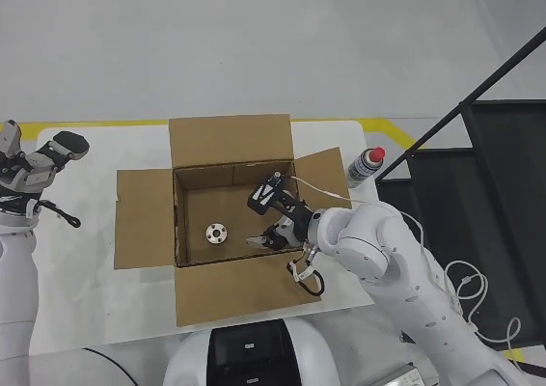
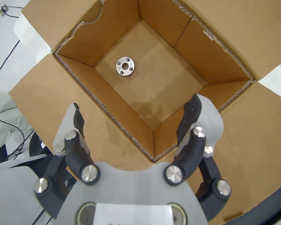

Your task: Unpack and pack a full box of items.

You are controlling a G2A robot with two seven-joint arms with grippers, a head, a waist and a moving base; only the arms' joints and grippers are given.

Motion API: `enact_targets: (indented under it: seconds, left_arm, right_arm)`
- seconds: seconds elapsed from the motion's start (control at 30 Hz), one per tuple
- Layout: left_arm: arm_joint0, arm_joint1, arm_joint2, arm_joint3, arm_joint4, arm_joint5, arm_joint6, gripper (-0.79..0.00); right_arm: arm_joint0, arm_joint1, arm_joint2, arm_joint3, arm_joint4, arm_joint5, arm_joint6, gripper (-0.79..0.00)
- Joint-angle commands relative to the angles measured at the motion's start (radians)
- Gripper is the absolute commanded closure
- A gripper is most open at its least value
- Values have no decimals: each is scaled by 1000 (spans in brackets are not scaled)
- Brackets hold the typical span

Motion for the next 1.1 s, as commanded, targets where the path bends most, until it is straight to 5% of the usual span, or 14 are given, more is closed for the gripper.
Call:
enact_targets:
  seconds: [0.0,0.93,1.07]
  left_arm:
    - [0,0,0,0,0,0,0,-785]
    - [0,0,0,0,0,0,0,-785]
    - [0,0,0,0,0,0,0,-785]
  right_arm:
    - [0,0,0,0,0,0,0,-785]
    - [0,0,0,0,0,0,0,-785]
    - [68,-8,-59,79,-16,-68,-32,-785]
